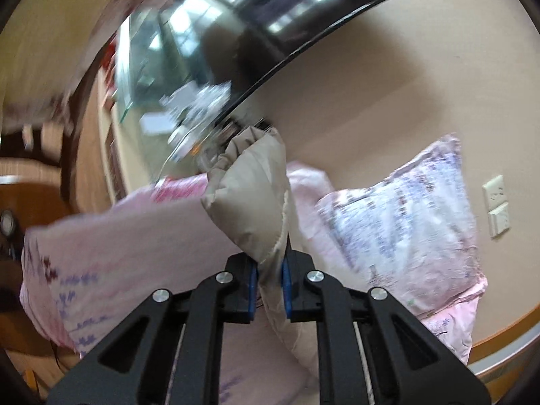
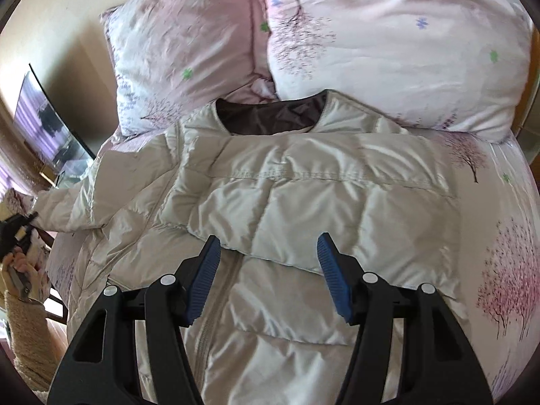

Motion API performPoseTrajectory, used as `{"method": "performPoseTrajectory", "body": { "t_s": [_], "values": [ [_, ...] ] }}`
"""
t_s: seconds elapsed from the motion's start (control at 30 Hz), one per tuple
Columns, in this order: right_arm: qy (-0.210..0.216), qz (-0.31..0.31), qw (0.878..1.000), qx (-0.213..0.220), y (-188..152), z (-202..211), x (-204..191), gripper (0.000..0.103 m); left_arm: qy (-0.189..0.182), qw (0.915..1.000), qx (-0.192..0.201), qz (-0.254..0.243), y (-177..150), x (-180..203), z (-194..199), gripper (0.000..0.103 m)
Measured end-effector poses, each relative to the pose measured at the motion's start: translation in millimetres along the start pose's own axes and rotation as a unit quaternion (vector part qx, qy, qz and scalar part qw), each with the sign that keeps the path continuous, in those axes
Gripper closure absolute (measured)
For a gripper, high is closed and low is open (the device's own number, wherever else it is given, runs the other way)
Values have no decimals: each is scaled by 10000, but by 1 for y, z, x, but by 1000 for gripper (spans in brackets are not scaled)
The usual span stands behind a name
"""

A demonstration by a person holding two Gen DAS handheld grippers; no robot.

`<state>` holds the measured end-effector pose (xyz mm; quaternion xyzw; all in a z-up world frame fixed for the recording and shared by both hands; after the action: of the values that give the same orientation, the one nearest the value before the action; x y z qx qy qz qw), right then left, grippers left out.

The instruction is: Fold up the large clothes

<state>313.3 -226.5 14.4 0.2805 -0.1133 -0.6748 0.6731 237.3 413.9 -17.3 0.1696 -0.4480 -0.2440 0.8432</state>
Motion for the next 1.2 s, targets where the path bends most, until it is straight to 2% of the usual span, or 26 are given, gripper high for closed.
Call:
{"method": "performPoseTrajectory", "body": {
  "t_s": [0.1, 0.2, 0.37, 0.43, 0.57, 0.63, 0.7, 0.77, 0.8, 0.9, 1.0, 1.2],
  "values": [
    [4, -112, 9999, 65, 0, 5, 11, 42, -145, 9990, 198, -361, 16, 40, 11, 91],
    [12, -248, 9996, 148, 1, 10, 23, 42, -329, 9951, 357, -859, 17, 89, 22, 91],
    [-31, -472, 9986, 238, 1, 16, 43, 41, -1032, 9804, 281, -1655, -14, 179, 36, 91],
    [-72, -590, 9978, 277, 0, 19, 52, 41, -1406, 9696, 98, -1998, -41, 218, 38, 91],
    [-130, -767, 9964, 337, -2, 24, 68, 41, -2065, 9434, -409, -2562, -108, 283, 36, 92],
    [-163, -824, 9958, 359, -5, 26, 74, 41, -2365, 9265, -693, -2844, -148, 315, 31, 92],
    [-193, -877, 9952, 382, -7, 28, 80, 41, -2586, 9111, -982, -3057, -188, 341, 25, 92],
    [-209, -926, 9947, 404, -8, 30, 85, 41, -2700, 9000, -1230, -3192, -220, 356, 18, 92],
    [-219, -952, 9943, 417, -8, 31, 89, 41, -2759, 8912, -1430, -3304, -245, 367, 12, 92],
    [-255, -1037, 9933, 441, -10, 33, 98, 41, -2782, 8741, -1796, -3554, -293, 383, -2, 92],
    [-301, -1153, 9919, 445, -13, 33, 110, 41, -2716, 8520, -2211, -3892, -351, 391, -18, 92],
    [-360, -1382, 9886, 474, -14, 33, 131, 41, -2121, 8061, -2766, -4782, -442, 377, -53, 90]
  ]
}}
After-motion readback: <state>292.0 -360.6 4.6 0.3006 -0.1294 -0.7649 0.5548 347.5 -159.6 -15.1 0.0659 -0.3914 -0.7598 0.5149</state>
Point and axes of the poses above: each gripper's, at about its wrist camera, not at the fingertips, and z roughly against the way its jaws point, x to its right, y to its top, the point moved 9 cm from there along -z, roughly the way its jaws point, and after that the axes turned 5 degrees about -z, right-handed, at the moved point
